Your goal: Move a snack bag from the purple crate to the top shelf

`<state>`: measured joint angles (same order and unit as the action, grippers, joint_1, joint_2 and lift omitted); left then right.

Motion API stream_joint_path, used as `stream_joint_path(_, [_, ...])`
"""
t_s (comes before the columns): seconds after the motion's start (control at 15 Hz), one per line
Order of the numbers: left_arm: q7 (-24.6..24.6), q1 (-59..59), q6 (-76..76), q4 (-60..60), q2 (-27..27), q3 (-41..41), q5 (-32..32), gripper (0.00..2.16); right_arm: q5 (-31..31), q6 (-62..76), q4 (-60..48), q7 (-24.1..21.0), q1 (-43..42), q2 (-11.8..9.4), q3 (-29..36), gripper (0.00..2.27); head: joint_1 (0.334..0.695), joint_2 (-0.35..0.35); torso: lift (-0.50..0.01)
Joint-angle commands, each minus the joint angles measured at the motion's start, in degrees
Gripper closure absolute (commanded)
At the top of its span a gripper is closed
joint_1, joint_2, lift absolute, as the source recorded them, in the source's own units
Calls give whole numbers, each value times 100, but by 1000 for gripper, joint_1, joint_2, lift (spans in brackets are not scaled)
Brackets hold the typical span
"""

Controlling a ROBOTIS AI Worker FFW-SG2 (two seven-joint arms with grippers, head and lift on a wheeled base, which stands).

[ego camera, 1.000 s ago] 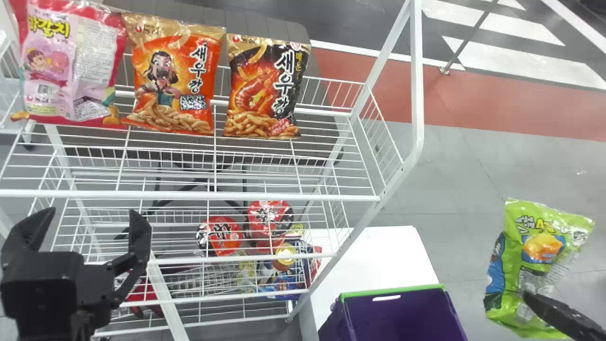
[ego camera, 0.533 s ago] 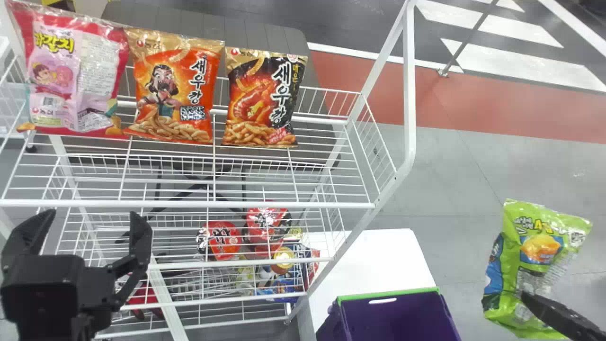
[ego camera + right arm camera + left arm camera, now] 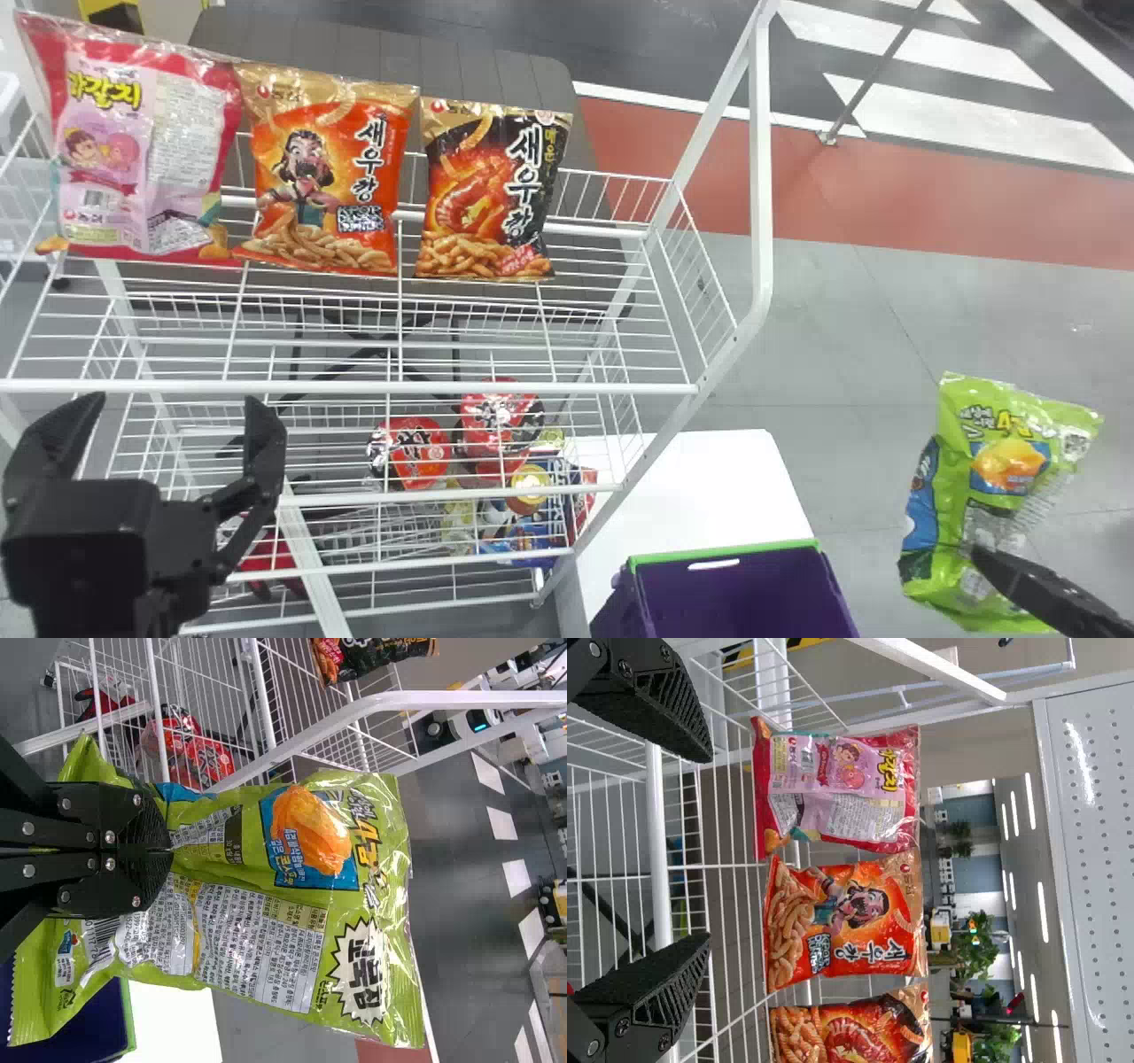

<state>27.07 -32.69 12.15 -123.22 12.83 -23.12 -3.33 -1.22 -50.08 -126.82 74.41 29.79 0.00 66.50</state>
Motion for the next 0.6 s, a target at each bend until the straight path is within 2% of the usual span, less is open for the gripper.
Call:
stream_joint_path(0.0, [0,-9,-6,0,0,0,-1,103,26,72,-19,21,0,5,3,1872,695,-350,0])
stream_joint_path(0.13, [0,-9,-6,18,0,-17,-1,103,43,-51,-186,38,-9,5,21,1872,695,-350,0])
stream_joint_path(0.33, [0,0,-6,26,-9,-88,-10,103,166,-438,-897,391,-299,5,100,1878,695,-350,0])
stream_joint_path(0.4, [9,-9,-6,18,-9,-140,-80,103,166,-613,-1161,391,-422,5,73,1993,695,-350,0])
stream_joint_path(0.53, [18,-9,-6,9,0,-167,-106,103,201,-947,-1539,391,-589,5,-85,1993,695,-350,0])
